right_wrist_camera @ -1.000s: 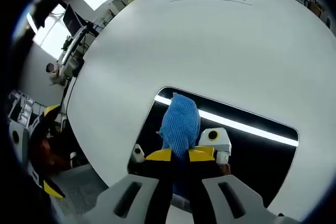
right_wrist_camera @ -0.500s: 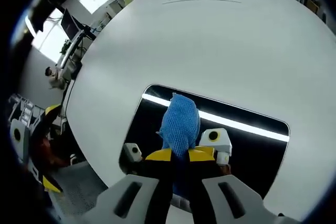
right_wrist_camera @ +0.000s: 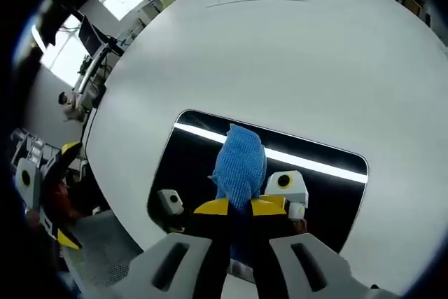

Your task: Wipe the mirror surface with the cleaning cloth until all visible marks leave the cleaned area.

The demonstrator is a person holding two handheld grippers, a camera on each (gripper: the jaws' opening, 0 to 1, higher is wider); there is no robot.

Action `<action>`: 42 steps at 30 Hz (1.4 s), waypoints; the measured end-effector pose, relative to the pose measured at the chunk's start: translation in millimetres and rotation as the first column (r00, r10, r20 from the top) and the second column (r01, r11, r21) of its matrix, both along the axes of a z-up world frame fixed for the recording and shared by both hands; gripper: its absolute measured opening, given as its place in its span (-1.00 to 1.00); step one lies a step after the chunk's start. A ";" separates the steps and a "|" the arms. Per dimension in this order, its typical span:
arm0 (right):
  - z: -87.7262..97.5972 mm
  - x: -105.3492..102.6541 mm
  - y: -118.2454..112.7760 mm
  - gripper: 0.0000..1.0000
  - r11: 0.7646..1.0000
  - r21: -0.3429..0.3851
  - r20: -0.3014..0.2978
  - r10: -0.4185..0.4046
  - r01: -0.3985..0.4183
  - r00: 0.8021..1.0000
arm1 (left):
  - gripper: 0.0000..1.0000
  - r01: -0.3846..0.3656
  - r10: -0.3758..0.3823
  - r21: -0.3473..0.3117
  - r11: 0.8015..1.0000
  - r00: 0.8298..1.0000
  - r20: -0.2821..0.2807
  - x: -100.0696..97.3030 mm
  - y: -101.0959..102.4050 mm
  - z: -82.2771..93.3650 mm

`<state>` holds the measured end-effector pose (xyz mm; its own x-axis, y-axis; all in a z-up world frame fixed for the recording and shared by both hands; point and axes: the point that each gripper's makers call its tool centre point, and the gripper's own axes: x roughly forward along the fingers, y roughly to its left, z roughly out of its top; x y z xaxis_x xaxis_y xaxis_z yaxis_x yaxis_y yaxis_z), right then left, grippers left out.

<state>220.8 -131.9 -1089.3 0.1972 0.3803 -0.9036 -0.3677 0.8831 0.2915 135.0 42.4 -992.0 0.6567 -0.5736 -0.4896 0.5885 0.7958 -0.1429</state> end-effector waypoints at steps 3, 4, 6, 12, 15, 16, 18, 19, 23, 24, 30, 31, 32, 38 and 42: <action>0.3 -0.7 -4.5 -0.94 1.000 -0.004 0.003 0.000 0.000 1.000 | 0.98 0.001 -0.001 0.001 1.000 1.000 0.000 0.0 0.4 -0.2; 0.8 -1.3 -6.1 -0.94 1.000 -0.004 0.003 -0.001 0.001 1.000 | 0.98 0.000 0.000 0.000 1.000 1.000 0.001 0.1 0.4 -0.2; 0.9 -1.3 -11.5 -0.94 1.000 -0.006 0.002 -0.005 0.005 1.000 | 0.98 0.000 0.000 0.002 1.000 1.000 0.001 0.1 0.4 -0.3; 0.6 0.1 -24.7 -0.94 1.000 -0.007 -0.002 -0.030 0.030 1.000 | 0.98 -0.002 0.002 -0.004 1.000 1.000 -0.001 -1.5 -2.7 -2.8; -0.1 1.0 -28.3 -0.94 0.999 -0.005 -0.003 -0.039 0.039 0.999 | 0.98 0.003 -0.003 -0.004 1.000 1.000 -0.005 -3.5 -6.7 -5.1; -0.1 1.0 -29.6 -0.94 0.999 -0.006 -0.004 -0.040 0.040 0.999 | 0.98 0.005 -0.005 -0.004 1.000 1.000 -0.005 -4.1 -7.9 -5.2; 0.0 0.8 -33.3 -0.94 0.999 -0.007 -0.003 -0.044 0.044 0.999 | 0.98 0.010 -0.010 -0.003 1.000 1.000 -0.006 -4.9 -9.5 -6.6; 0.0 0.5 -35.5 -0.94 0.999 -0.010 -0.002 -0.044 0.044 0.999 | 0.98 0.011 -0.011 -0.004 1.000 1.000 -0.007 -5.5 -10.2 -6.5; 1.1 -1.4 -43.4 -0.94 0.999 -0.014 -0.001 -0.051 0.051 0.999 | 0.98 0.014 -0.015 -0.004 1.000 1.000 -0.010 -6.9 -12.0 -8.2; 1.2 -1.6 -44.6 -0.94 0.999 -0.015 -0.001 -0.051 0.051 0.999 | 0.98 0.015 -0.015 -0.003 1.000 1.000 -0.010 -7.3 -12.3 -8.6; 2.3 -3.4 -51.5 -0.94 0.998 -0.022 0.002 -0.059 0.059 0.998 | 0.94 -0.012 0.013 -0.006 1.000 1.000 0.007 -5.4 -8.0 -9.9; 2.4 -3.5 -52.0 -0.94 0.998 -0.023 0.003 -0.059 0.059 0.998 | 0.94 -0.017 0.017 -0.005 1.000 1.000 0.004 -5.5 -7.4 -10.3; 2.0 -3.2 -54.1 -0.94 0.998 -0.026 0.003 -0.059 0.059 0.998 | 0.94 -0.022 0.022 0.000 1.000 1.000 -0.001 -5.6 -6.1 -11.8; 2.4 -3.7 -69.0 -0.94 0.995 -0.046 0.003 -0.094 0.094 0.996 | 0.96 -0.040 0.040 -0.025 0.999 0.999 -0.017 -5.0 -7.2 -12.7; 2.3 -3.1 -76.2 -0.94 0.993 -0.058 0.005 -0.099 0.099 0.995 | 0.97 -0.014 0.014 -0.014 1.000 1.000 -0.018 -6.8 -13.9 -15.9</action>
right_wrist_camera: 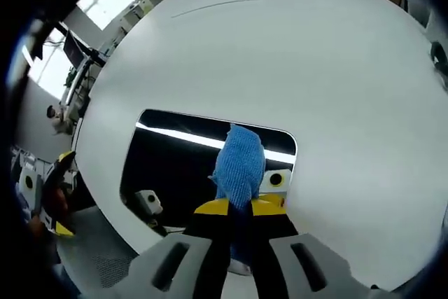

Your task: Wipe the mirror surface with the cleaning cloth until all visible marks leave the cleaned area.

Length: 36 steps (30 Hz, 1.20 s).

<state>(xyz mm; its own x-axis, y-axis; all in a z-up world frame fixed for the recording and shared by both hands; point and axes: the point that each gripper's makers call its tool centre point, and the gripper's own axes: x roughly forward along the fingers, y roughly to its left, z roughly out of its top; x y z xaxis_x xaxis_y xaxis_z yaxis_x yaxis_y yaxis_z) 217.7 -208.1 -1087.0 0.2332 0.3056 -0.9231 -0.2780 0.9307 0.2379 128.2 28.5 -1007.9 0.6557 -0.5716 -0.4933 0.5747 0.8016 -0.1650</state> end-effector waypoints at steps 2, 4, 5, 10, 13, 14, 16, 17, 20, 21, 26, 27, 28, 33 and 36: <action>0.4 0.0 -4.8 -0.94 1.000 -0.010 0.000 -0.007 0.007 1.000 | 0.97 0.002 -0.002 0.006 1.000 1.000 0.000 -0.3 -0.4 -1.1; 0.3 0.1 -9.0 -0.94 1.000 -0.008 0.000 -0.020 0.020 1.000 | 0.95 0.006 -0.006 0.043 0.999 1.000 0.005 -0.4 -0.1 -5.2; 0.0 0.5 -10.5 -0.94 1.000 -0.007 -0.003 -0.026 0.026 1.000 | 0.95 0.012 -0.013 0.067 0.998 1.000 0.014 -0.7 -0.2 -6.9; -0.8 2.5 -16.4 -0.95 0.999 -0.027 0.001 -0.035 0.035 0.999 | 0.98 0.004 -0.004 0.044 0.999 1.000 -0.012 -0.9 -1.3 -8.4; -0.5 2.1 -19.3 -0.94 0.999 -0.033 -0.001 -0.036 0.036 0.999 | 0.98 0.002 -0.002 0.044 0.999 1.000 0.004 -1.2 0.8 -2.7; -1.3 2.7 -21.1 -0.94 0.999 -0.038 0.001 -0.037 0.037 0.999 | 0.98 -0.003 0.003 0.040 0.999 1.000 0.004 -0.5 1.8 -1.6; -1.7 3.1 -21.3 -0.95 0.998 -0.035 0.001 -0.043 0.043 0.999 | 0.97 -0.014 0.014 0.037 0.999 1.000 0.000 0.2 3.2 -2.9; -1.8 3.2 -21.2 -0.95 0.998 -0.037 0.002 -0.043 0.043 0.999 | 0.96 -0.015 0.016 0.050 0.999 1.000 -0.008 -0.4 4.7 -5.7; -1.9 4.2 -22.1 -0.95 0.998 -0.044 0.005 -0.046 0.046 0.999 | 0.97 -0.013 0.013 0.040 0.999 1.000 -0.012 -3.2 1.5 -5.5; -1.9 4.4 -23.5 -0.95 0.998 -0.048 0.006 -0.050 0.050 0.999 | 0.98 -0.012 0.012 0.040 0.999 1.000 -0.010 -4.4 0.2 -5.0; -4.0 5.6 -24.3 -0.94 0.997 -0.054 0.012 -0.056 0.056 0.998 | 0.97 -0.018 0.018 0.071 0.997 1.000 0.003 -2.1 0.6 -10.7; -4.8 6.4 -24.5 -0.94 0.997 -0.061 0.017 -0.053 0.054 0.998 | 0.96 -0.007 0.007 0.084 0.996 1.000 0.007 -2.1 -1.6 -12.0; -5.2 6.8 -24.7 -0.94 0.996 -0.065 0.018 -0.053 0.054 0.998 | 0.96 -0.003 0.002 0.087 0.996 1.000 0.006 -2.6 -2.1 -12.2; -5.9 8.4 -27.0 -0.95 0.993 -0.036 0.017 -0.108 0.109 0.994 | 0.95 -0.011 0.010 0.075 0.997 1.000 0.009 -0.5 0.5 -12.7; -5.5 8.6 -28.0 -0.95 0.985 0.000 -0.009 -0.171 0.171 0.985 | 0.95 -0.030 0.031 0.060 0.998 0.999 -0.015 -0.7 3.1 -16.3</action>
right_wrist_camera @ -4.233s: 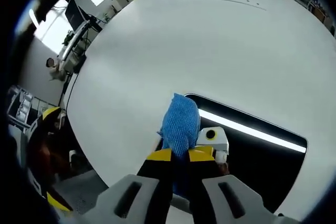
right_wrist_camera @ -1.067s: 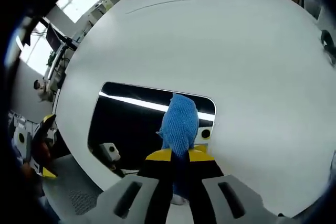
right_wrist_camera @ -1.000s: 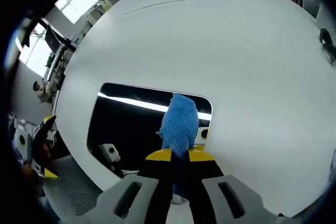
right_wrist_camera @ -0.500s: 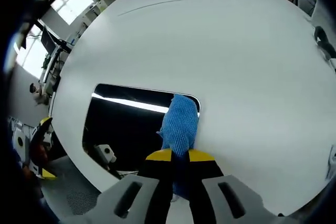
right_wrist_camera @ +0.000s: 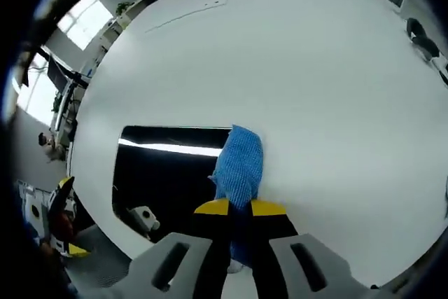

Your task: Wipe the mirror surface with the cleaning cloth until all visible marks leave the cleaned area.

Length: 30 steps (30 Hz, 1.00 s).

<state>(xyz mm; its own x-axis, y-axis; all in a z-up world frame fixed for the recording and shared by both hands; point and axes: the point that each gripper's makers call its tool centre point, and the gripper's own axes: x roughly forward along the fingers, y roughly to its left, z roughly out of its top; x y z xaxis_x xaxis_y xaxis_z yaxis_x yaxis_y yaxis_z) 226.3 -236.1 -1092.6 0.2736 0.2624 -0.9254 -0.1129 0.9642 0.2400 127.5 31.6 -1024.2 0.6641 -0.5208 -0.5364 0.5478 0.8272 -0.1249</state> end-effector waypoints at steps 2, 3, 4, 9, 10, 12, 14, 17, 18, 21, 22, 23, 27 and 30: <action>0.9 -1.7 2.2 -0.95 1.000 -0.008 0.006 0.005 -0.005 1.000 | 0.93 0.003 -0.003 0.017 1.000 1.000 0.013 0.0 0.5 0.6; 1.1 -2.2 2.6 -0.95 1.000 -0.013 0.010 0.006 -0.006 1.000 | 0.93 0.006 -0.006 0.019 1.000 1.000 0.014 -0.4 0.2 0.3; 1.4 -2.9 3.2 -0.95 1.000 -0.017 0.014 0.005 -0.005 1.000 | 0.93 0.007 -0.007 0.018 1.000 1.000 0.013 -0.6 0.1 0.2; 1.1 -9.1 4.1 -0.95 0.999 -0.032 0.018 0.012 -0.011 1.000 | 0.94 0.006 -0.006 0.012 1.000 1.000 0.015 -1.3 0.3 0.7; 1.4 -10.8 4.4 -0.95 0.999 -0.033 0.019 0.012 -0.011 1.000 | 0.94 0.003 -0.003 0.011 1.000 1.000 0.014 -1.0 0.6 0.6; 2.2 -14.0 5.1 -0.95 0.999 -0.036 0.023 0.016 -0.015 1.000 | 0.95 0.001 -0.002 0.013 1.000 1.000 0.018 -0.3 -0.5 1.1; 3.2 -16.9 5.8 -0.95 0.999 -0.037 0.024 0.015 -0.015 1.000 | 0.96 0.012 -0.012 0.015 1.000 1.000 0.019 -1.2 -2.4 1.1; 3.7 -22.3 7.8 -0.95 0.999 -0.034 0.021 0.016 -0.015 1.000 | 0.96 0.002 -0.002 0.012 1.000 1.000 0.020 -1.1 -0.7 1.5; 4.0 -25.6 8.6 -0.95 0.999 -0.034 0.021 0.019 -0.018 1.000 | 0.96 -0.001 0.001 0.010 1.000 1.000 0.020 -0.9 -0.6 1.6; 3.3 -29.2 8.7 -0.94 0.999 -0.033 0.020 0.018 -0.018 1.000 | 0.95 0.003 -0.003 0.013 1.000 1.000 0.023 -1.2 -1.1 1.5; 3.8 -32.2 8.9 -0.94 0.999 -0.032 0.020 0.018 -0.017 1.000 | 0.95 0.004 -0.004 0.012 1.000 1.000 0.023 -1.5 -1.3 1.6; 3.9 -33.8 8.9 -0.94 0.999 -0.032 0.017 0.014 -0.014 1.000 | 0.95 0.004 -0.004 0.012 1.000 1.000 0.023 -1.7 -1.2 1.6; 2.7 -38.0 9.2 -0.94 0.999 -0.034 0.017 0.002 -0.001 1.000 | 0.95 0.014 -0.014 0.015 1.000 1.000 0.027 -2.7 -2.6 2.4; 3.0 -41.3 9.3 -0.94 0.999 -0.038 0.016 -0.001 0.002 1.000 | 0.96 0.021 -0.021 0.013 1.000 0.999 0.025 -4.0 -2.7 1.4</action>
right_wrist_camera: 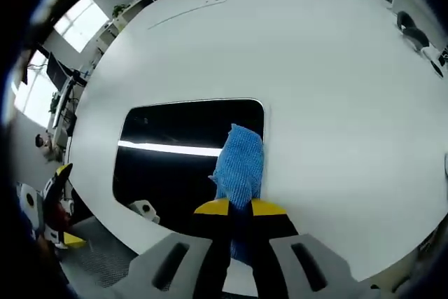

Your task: Wipe the mirror surface with the cleaning cloth until all visible marks leave the cleaned area.

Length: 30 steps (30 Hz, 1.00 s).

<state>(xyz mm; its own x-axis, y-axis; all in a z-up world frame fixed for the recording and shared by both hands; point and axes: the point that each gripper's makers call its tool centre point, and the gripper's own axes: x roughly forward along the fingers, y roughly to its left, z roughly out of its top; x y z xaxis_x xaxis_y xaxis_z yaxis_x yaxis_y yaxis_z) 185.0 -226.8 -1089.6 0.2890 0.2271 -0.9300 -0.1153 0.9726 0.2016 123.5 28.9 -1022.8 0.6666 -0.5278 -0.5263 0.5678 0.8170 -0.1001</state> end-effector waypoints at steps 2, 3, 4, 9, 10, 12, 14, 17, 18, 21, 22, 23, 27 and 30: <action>0.1 -1.9 0.2 -0.94 1.000 0.000 -0.001 -0.002 0.002 1.000 | 0.96 -0.004 0.004 -0.005 1.000 1.000 0.000 0.1 0.8 0.0; 0.0 -2.5 0.7 -0.94 1.000 -0.002 0.003 0.004 -0.004 1.000 | 0.97 -0.005 0.005 -0.008 1.000 1.000 0.001 0.0 0.6 0.8; -0.2 -2.6 0.4 -0.94 1.000 -0.006 0.002 0.005 -0.005 1.000 | 0.97 -0.005 0.005 -0.010 1.000 1.000 0.002 -0.1 0.4 1.1; 0.4 -6.4 1.3 -0.93 1.000 -0.017 0.000 0.000 0.000 1.000 | 0.97 -0.006 0.006 -0.009 1.000 1.000 0.006 0.0 0.8 1.5; 1.1 -8.6 2.2 -0.93 1.000 -0.017 -0.001 0.004 -0.004 1.000 | 0.98 -0.007 0.007 -0.009 1.000 1.000 0.007 -0.1 1.1 1.5; 0.2 -9.5 1.6 -0.93 1.000 -0.019 -0.004 0.004 -0.004 1.000 | 0.97 -0.011 0.011 -0.014 1.000 1.000 0.004 0.2 1.5 1.3; -0.2 -10.6 1.5 -0.93 1.000 -0.015 -0.004 -0.004 0.004 1.000 | 0.97 -0.005 0.005 -0.009 1.000 1.000 0.001 -0.4 0.9 0.6; -1.1 -13.3 1.9 -0.93 1.000 -0.014 -0.008 -0.011 0.011 1.000 | 0.97 -0.001 0.001 -0.009 1.000 1.000 0.001 -0.2 0.0 0.9; -1.8 -13.6 2.1 -0.93 1.000 -0.014 -0.010 -0.014 0.014 1.000 | 0.97 -0.001 0.001 -0.010 1.000 1.000 0.000 0.0 -0.1 0.8; -1.7 -18.9 4.7 -0.93 1.000 -0.029 -0.008 0.006 -0.006 1.000 | 0.97 -0.010 0.010 -0.017 1.000 1.000 -0.005 1.0 0.1 0.6; -1.4 -20.1 5.0 -0.93 0.999 -0.033 -0.007 0.012 -0.012 1.000 | 0.97 -0.010 0.010 -0.015 1.000 1.000 -0.002 0.8 0.2 0.9; -1.1 -20.2 4.7 -0.92 0.999 -0.037 -0.003 0.009 -0.009 1.000 | 0.97 -0.010 0.010 -0.016 1.000 1.000 -0.003 0.2 0.7 -0.2; -1.5 -19.0 3.9 -0.92 0.999 -0.039 -0.003 0.019 -0.019 1.000 | 0.98 -0.006 0.005 -0.013 1.000 1.000 -0.010 -1.0 0.5 -1.5; -1.7 -18.6 3.4 -0.93 0.999 -0.047 -0.011 0.010 -0.011 1.000 | 0.98 0.001 -0.001 -0.008 1.000 1.000 -0.009 -1.3 -0.9 -1.0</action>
<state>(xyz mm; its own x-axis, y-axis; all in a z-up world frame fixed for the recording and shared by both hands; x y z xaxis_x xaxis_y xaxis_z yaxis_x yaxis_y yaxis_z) 166.4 -223.4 -1091.2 0.2766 0.1859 -0.9428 -0.1234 0.9799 0.1570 122.2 28.0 -1023.8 0.6613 -0.5325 -0.5283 0.5675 0.8157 -0.1119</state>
